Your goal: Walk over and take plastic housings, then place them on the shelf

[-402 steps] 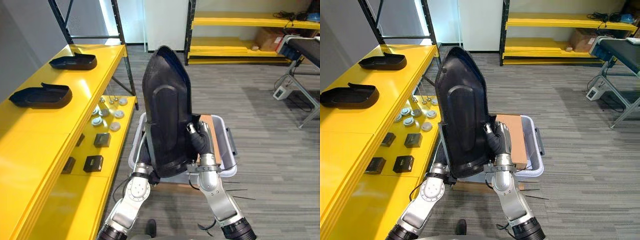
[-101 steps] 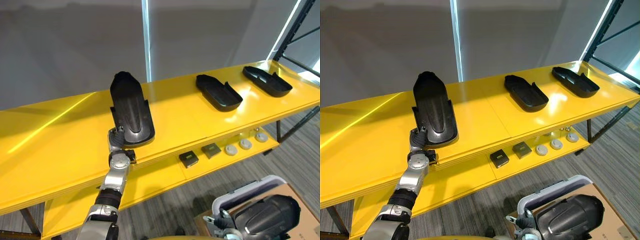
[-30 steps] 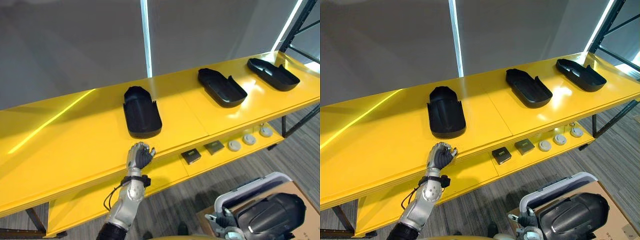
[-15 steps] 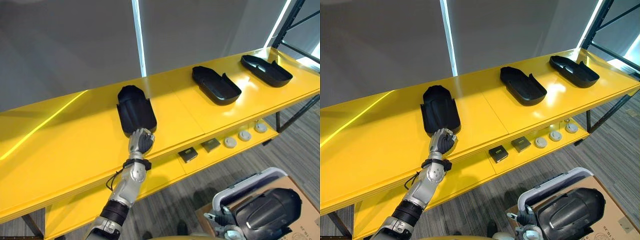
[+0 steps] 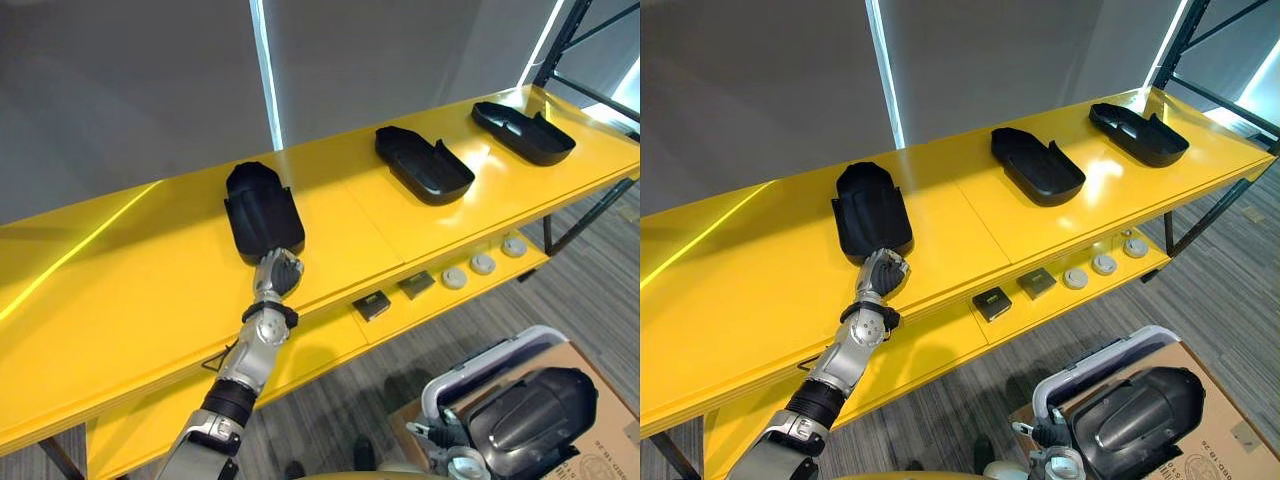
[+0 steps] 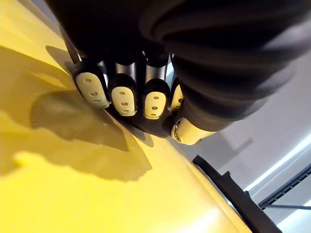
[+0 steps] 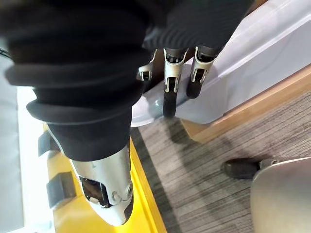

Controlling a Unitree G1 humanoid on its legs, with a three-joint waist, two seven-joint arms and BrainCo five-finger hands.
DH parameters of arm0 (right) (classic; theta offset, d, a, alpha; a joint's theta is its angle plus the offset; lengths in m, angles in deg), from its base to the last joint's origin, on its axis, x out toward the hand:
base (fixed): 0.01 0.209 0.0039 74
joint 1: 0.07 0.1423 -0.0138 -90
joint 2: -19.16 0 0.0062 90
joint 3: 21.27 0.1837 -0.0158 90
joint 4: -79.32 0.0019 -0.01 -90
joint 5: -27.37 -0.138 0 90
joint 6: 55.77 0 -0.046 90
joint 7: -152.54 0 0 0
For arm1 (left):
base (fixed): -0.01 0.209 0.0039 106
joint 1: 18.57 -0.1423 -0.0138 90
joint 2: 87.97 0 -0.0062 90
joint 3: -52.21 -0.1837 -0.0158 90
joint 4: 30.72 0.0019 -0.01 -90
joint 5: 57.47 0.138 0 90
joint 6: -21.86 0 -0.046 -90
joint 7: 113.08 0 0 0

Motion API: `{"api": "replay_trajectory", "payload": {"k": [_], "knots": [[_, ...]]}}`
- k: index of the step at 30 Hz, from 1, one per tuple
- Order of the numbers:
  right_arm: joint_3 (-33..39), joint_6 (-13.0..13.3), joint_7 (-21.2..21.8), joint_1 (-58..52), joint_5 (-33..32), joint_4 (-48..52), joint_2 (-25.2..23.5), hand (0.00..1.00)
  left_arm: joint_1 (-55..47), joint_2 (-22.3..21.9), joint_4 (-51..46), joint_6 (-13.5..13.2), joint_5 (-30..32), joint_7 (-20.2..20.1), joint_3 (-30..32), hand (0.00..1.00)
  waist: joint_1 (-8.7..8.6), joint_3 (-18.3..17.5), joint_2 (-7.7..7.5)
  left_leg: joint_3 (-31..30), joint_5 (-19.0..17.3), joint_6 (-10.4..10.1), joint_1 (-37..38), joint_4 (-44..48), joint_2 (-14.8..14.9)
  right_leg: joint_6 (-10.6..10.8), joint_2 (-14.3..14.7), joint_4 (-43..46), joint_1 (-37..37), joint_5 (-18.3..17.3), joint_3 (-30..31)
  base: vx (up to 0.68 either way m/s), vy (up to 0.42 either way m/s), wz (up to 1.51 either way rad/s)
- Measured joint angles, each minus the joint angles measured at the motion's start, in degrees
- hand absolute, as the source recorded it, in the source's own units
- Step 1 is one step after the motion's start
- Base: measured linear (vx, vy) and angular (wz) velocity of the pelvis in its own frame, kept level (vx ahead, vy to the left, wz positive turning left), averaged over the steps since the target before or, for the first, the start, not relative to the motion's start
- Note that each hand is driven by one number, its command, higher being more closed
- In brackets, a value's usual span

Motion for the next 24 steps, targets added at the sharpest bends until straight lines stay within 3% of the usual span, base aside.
{"api": "replay_trajectory", "payload": {"k": [4,8,10,12,13,16,18,20,21,24], "knots": [[0.05,0.02,-0.03,0.02,-0.02,-0.02,0.00,0.00,-0.87,0.17,-4.74,-0.09,-1.56,0.16,-0.03,1.00,0.08,0.18,0.07,-0.20,0.00,0.01,0.00,0.00,-0.02,-0.01,-0.03,0.01,0.09,0.00,-0.18,0.00,0.000,0.01],[0.95,0.01,-0.08,0.08,-0.06,-0.24,0.08,0.00,-6.30,0.52,-24.67,-2.93,-3.95,0.86,1.33,1.00,0.34,0.50,0.48,-0.73,-0.12,0.16,-0.02,0.00,-0.08,0.07,-0.13,0.01,0.27,-0.10,-0.47,0.00,0.000,0.05],[1.13,-0.03,-0.12,-0.05,-0.07,-0.26,0.20,0.00,-8.27,0.49,-32.08,-5.01,-5.78,1.94,3.52,1.00,1.34,0.58,0.62,-0.81,-0.17,0.19,0.00,0.00,-0.08,0.08,-0.13,0.02,0.30,-0.15,-0.48,0.00,0.000,0.02],[1.82,-0.13,-0.13,0.00,-0.08,-0.58,0.34,0.00,-10.43,0.44,-38.10,-6.71,-7.70,3.41,7.62,1.00,1.78,0.66,0.74,-1.33,-0.16,0.19,0.01,0.01,-0.11,0.05,-0.18,0.06,0.53,-0.25,-0.96,0.00,0.002,0.14],[2.09,-0.31,-0.15,0.02,-0.08,-0.74,0.52,0.00,-13.30,0.32,-42.65,-8.10,-10.10,5.25,14.04,1.00,1.89,0.71,0.85,-2.12,-0.16,0.20,0.27,0.01,-0.12,-0.08,-0.22,0.58,0.85,-0.70,-1.71,0.00,0.004,0.21],[2.10,-0.42,-0.14,-0.04,-0.06,-1.42,1.23,0.00,-16.64,-0.92,-45.68,-9.30,-13.52,7.95,22.93,1.00,3.26,0.72,0.87,-2.39,-0.16,0.20,0.42,0.01,-0.12,-0.02,-0.22,0.72,1.03,-0.87,-1.86,-0.01,0.004,0.10],[2.47,-0.69,-0.19,-0.11,-0.06,-2.54,1.57,0.00,-20.38,-2.80,-45.89,-9.83,-18.07,11.78,31.82,1.00,4.90,0.77,0.82,-2.97,-0.15,0.20,0.40,0.01,-0.17,-0.11,-0.29,0.76,1.57,-1.04,-2.21,-0.02,0.009,0.13],[3.47,-1.15,-0.26,-0.27,-0.03,-2.83,1.54,0.00,-25.09,-4.87,-45.80,-10.68,-22.31,14.11,37.53,1.00,5.05,0.81,0.73,-4.51,-0.18,0.23,0.74,-0.01,-0.26,-0.12,-0.49,1.83,2.18,-2.13,-3.47,-0.03,0.009,0.29],[3.69,-1.18,-0.27,-0.32,-0.03,-2.87,1.52,0.00,-25.63,-5.13,-45.79,-10.79,-22.96,14.28,38.01,1.00,5.12,0.81,0.71,-4.60,-0.19,0.23,0.79,-0.01,-0.26,-0.12,-0.50,2.00,2.18,-2.25,-3.51,-0.01,0.007,0.29],[4.53,-1.67,-0.53,-1.70,0.04,-2.04,1.26,0.00,-33.63,-8.24,-41.19,-11.34,-28.99,16.24,42.69,1.00,7.59,0.61,0.34,-4.74,-0.68,0.21,1.00,0.00,-0.05,-0.26,-0.45,2.71,2.21,-2.81,-3.81,-0.01,0.004,0.05]]}}
